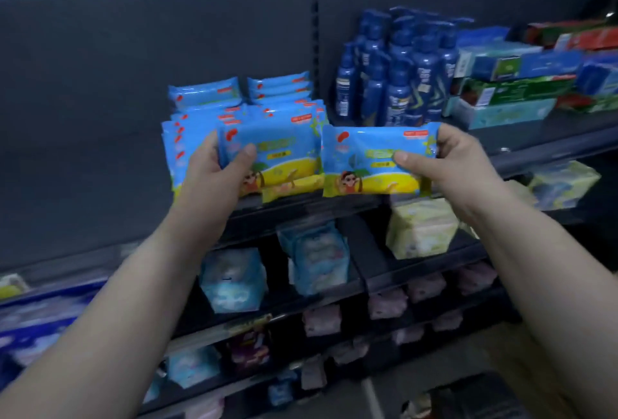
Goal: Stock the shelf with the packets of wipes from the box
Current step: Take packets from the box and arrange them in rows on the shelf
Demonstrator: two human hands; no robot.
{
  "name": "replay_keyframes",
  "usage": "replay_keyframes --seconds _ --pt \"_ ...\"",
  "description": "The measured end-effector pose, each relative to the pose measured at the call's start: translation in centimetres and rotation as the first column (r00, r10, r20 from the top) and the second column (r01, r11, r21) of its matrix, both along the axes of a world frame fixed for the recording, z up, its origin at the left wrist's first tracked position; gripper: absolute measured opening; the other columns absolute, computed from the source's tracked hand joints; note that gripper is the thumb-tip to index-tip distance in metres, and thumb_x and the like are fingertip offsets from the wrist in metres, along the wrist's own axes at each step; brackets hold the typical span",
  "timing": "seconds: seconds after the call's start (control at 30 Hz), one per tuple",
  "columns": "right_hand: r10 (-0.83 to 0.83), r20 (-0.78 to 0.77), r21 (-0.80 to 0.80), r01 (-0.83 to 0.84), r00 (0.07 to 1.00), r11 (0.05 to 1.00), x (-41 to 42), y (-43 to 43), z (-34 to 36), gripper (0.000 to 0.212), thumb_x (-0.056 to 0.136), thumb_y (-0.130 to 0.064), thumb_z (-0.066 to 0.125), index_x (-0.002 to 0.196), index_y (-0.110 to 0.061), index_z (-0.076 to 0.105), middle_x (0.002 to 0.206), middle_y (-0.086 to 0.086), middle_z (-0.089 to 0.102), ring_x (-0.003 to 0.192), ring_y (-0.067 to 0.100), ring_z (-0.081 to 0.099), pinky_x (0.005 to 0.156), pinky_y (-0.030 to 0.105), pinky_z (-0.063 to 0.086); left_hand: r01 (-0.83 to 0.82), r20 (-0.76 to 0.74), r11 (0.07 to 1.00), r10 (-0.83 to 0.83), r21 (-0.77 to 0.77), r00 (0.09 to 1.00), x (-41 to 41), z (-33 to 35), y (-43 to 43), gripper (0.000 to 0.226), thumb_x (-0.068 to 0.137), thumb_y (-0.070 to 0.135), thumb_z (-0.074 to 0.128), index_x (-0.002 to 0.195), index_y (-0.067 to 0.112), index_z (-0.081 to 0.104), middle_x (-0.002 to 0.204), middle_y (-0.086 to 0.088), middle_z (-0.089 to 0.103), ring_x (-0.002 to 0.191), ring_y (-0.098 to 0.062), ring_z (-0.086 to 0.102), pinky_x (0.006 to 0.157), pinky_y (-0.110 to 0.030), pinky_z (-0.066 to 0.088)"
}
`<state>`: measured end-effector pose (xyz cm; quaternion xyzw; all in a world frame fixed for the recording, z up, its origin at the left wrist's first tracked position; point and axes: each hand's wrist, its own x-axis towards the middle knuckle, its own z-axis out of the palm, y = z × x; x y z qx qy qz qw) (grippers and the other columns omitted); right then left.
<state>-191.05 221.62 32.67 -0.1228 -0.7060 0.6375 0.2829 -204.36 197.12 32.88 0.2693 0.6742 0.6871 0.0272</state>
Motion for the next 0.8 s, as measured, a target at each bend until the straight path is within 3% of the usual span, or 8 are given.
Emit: replay_keyframes --seconds 0.1,0.27,0.43,0.5,0.57,0.67,0.8 --pt "0.051 -0.008 0.003 -0.051 0.999 0.999 -4.0 -2.2 0.0 0.025 0.069 -0.006 0.074 0.091 -0.008 0.062 0.079 -0.003 0.074 0.072 0.013 0.068 0.070 0.028 0.058 -0.040 0.038 0.999 0.039 0.030 0.999 -2.7 0.4 -3.7 0.024 0.087 0.020 0.058 0.111 0.017 0.061 0.117 -0.008 0.067 0.110 -0.026 0.063 0.098 -0.046 0.048" --pt "0.112 0.071 0.052 -0.116 0.991 0.992 -8.4 -4.4 -1.0 0.023 0.076 0.006 0.068 0.091 -0.011 0.061 0.075 -0.008 0.073 0.068 0.007 0.068 0.062 0.022 0.056 -0.050 0.104 0.996 0.058 -0.073 0.993 -6.0 -0.7 -7.3 0.021 0.094 0.007 0.054 0.113 0.011 0.061 0.112 -0.008 0.069 0.103 -0.024 0.066 0.096 -0.047 0.049" --pt "0.223 0.236 0.126 -0.257 0.946 0.958 -8.7 -4.0 -0.9 0.030 0.077 0.005 0.067 0.097 -0.014 0.057 0.088 -0.002 0.072 0.073 0.005 0.067 0.060 0.018 0.053 0.036 0.070 0.953 -0.015 -0.299 0.997 -7.5 -1.6 -9.1 0.021 0.086 0.008 0.067 0.100 0.023 0.063 0.102 0.007 0.073 0.097 -0.013 0.068 0.088 -0.038 0.054" --pt "0.203 0.277 0.189 -0.260 0.939 0.947 -9.0 -3.9 -0.7 0.033 0.077 0.004 0.068 0.098 -0.018 0.056 0.093 0.000 0.069 0.073 0.002 0.066 0.057 0.015 0.050 -0.013 -0.016 0.915 0.007 -0.404 1.000 -8.0 -1.6 -9.3 0.024 0.083 0.015 0.072 0.100 0.025 0.060 0.102 0.010 0.071 0.094 -0.008 0.067 0.086 -0.032 0.053" --pt "0.111 0.257 0.257 -0.178 0.960 0.950 -9.9 -3.9 -0.8 0.034 0.077 0.002 0.070 0.100 -0.019 0.056 0.093 -0.006 0.068 0.072 -0.005 0.064 0.058 0.012 0.050 -0.167 -0.180 0.851 0.087 -0.498 0.980 -8.2 -1.4 -9.0 0.025 0.081 0.021 0.073 0.100 0.025 0.057 0.100 0.015 0.066 0.090 -0.003 0.063 0.076 -0.022 0.049" --pt "-0.031 0.201 0.364 -0.045 0.979 0.930 -11.6 -4.1 -1.0 0.037 0.078 -0.005 0.073 0.106 -0.019 0.053 0.097 -0.013 0.064 0.074 -0.013 0.060 0.063 0.006 0.047 -0.350 -0.325 0.781 0.198 -0.518 0.925 -8.4 -1.1 -8.2 0.027 0.081 0.026 0.071 0.098 0.021 0.052 0.097 0.011 0.058 0.091 -0.010 0.054 0.071 -0.027 0.039" --pt "-0.133 0.252 0.456 0.004 0.959 0.890 -13.4 -4.0 -1.1 0.044 0.077 -0.014 0.076 0.114 -0.020 0.054 0.107 -0.008 0.062 0.092 0.008 0.060 0.079 0.021 0.046 -0.432 -0.386 0.707 0.239 -0.560 0.891 -9.1 -1.1 -7.2 0.038 0.081 0.030 0.070 0.104 0.013 0.045 0.098 0.003 0.053 0.093 -0.022 0.052 0.070 -0.030 0.034"
